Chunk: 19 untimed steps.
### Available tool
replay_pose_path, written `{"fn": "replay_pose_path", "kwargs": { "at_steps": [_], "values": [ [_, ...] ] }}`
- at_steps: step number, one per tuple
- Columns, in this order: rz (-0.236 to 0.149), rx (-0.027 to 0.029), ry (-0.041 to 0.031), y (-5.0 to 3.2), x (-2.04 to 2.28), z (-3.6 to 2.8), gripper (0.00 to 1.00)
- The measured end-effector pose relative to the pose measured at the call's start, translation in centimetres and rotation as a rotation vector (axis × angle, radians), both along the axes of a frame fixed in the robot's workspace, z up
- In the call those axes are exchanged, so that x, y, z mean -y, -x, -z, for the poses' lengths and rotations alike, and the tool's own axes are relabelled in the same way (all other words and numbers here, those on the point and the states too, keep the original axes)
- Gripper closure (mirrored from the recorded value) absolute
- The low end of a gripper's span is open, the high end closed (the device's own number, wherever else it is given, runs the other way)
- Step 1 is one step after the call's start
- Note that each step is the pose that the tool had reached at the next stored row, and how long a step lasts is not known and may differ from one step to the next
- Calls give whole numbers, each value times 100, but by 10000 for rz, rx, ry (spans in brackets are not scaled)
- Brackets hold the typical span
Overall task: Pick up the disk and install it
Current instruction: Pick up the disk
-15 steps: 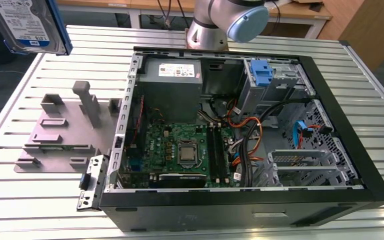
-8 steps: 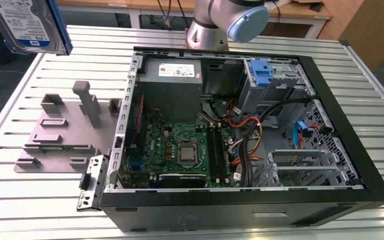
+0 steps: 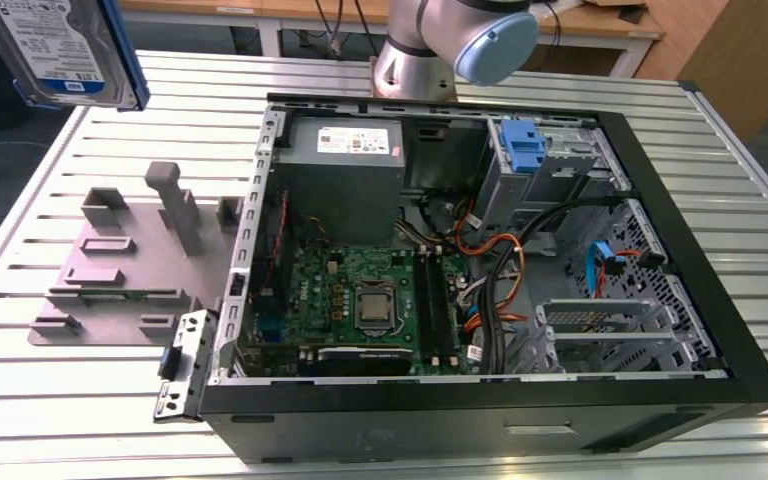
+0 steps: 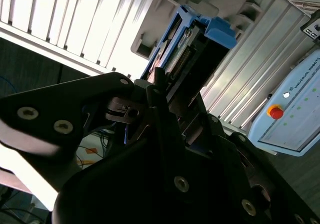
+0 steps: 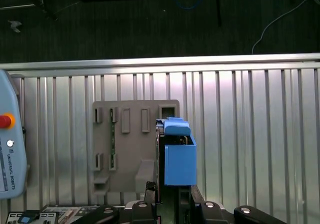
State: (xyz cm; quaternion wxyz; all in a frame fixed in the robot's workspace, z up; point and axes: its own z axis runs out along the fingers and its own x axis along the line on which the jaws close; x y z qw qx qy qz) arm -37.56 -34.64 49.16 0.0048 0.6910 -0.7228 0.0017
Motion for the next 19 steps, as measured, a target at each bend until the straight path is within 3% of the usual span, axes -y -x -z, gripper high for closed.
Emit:
{"fn": "replay_pose_path", "kwargs": {
  "at_steps": [6,19],
  "values": [
    [1,-1,0,-90,0,0,65],
    [1,0,0,-370,0,0,65]
  ]
}}
